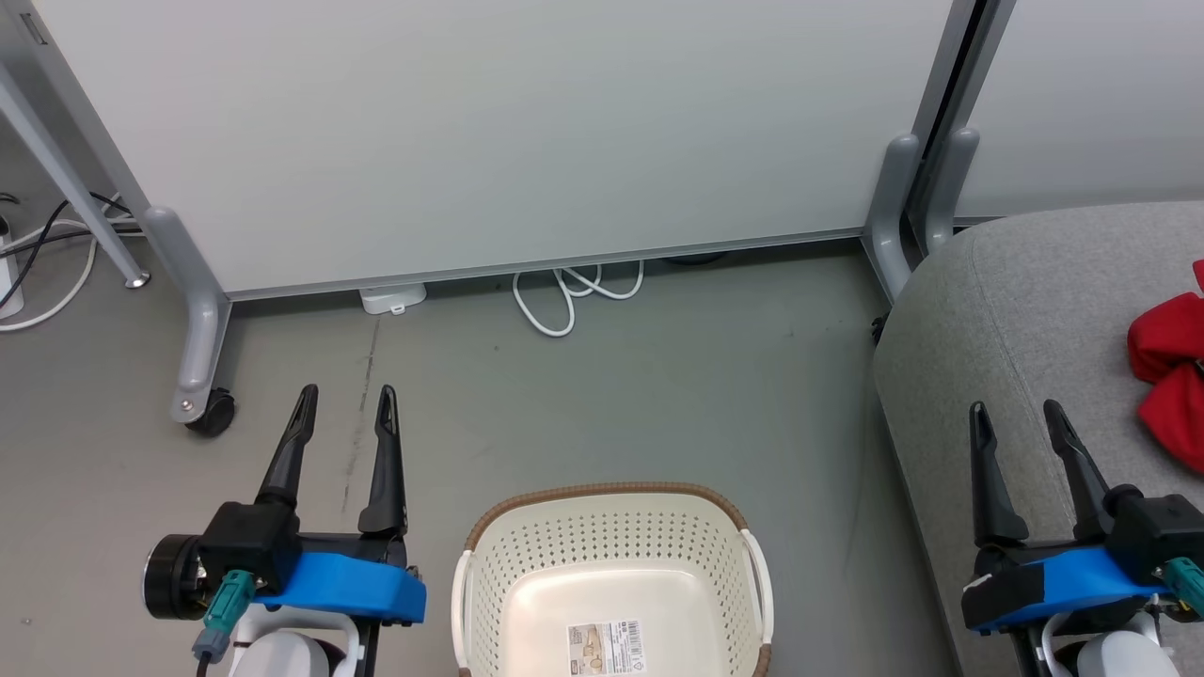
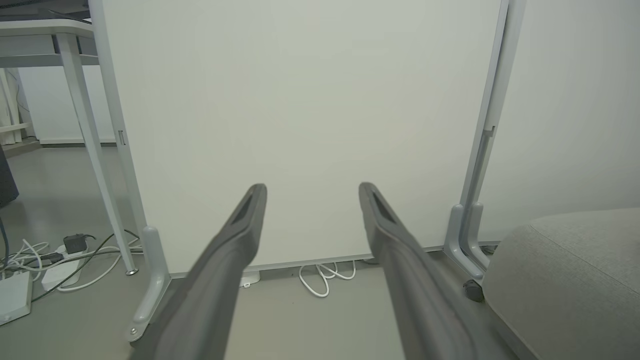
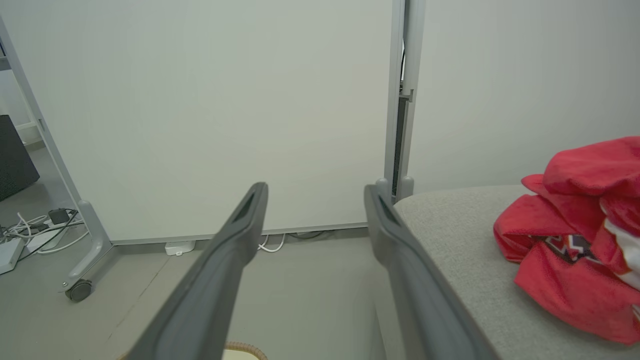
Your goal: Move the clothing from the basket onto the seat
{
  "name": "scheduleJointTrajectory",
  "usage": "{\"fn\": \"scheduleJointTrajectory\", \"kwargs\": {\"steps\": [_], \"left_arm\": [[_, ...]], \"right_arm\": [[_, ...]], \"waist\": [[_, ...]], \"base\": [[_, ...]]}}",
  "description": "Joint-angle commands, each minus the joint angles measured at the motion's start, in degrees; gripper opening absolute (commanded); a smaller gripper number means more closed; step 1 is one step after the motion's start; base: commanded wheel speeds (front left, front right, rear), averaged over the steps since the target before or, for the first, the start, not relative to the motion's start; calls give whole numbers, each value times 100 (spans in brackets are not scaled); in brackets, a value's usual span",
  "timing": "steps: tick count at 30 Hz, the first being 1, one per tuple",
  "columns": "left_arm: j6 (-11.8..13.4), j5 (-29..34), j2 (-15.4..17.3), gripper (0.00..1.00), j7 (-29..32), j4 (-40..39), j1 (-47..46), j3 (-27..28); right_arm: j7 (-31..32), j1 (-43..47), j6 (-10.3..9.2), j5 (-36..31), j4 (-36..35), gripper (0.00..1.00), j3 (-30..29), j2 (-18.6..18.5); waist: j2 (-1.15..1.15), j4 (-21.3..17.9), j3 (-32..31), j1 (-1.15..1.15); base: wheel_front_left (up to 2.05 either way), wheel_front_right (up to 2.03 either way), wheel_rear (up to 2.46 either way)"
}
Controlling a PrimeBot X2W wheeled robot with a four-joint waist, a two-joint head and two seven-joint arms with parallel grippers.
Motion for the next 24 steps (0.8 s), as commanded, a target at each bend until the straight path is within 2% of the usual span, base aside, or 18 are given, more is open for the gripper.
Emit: {"fn": "scheduleJointTrajectory", "kwargs": {"steps": [1, 15, 16, 20, 24], "left_arm": [[-13, -36, -10, 100, -17, -5, 53, 25], [69, -86, -12, 100, -17, 70, 73, 17], [76, -90, -3, 0, 0, 65, 56, -4], [77, -110, -5, 0, 36, 269, 225, -17], [65, -534, -6, 0, 173, 319, 203, 69]], "right_arm": [[3, 92, 1, 32, 11, 100, -21, 22], [3, 162, 1, 41, 65, 100, -35, 48], [0, 70, 0, 34, 60, 0, -32, 34], [6, 148, 0, 41, 277, 0, -35, 66], [170, 96, 0, 465, 346, 0, -89, 68]], "waist": [[0, 9, 3, 0], [0, 17, -80, 0], [0, 17, -81, 0], [0, 16, -83, 0], [0, 9, -86, 0]], "base": [[0, 0, 0], [0, 0, 0], [0, 0, 0], [0, 0, 0], [0, 0, 0]]}}
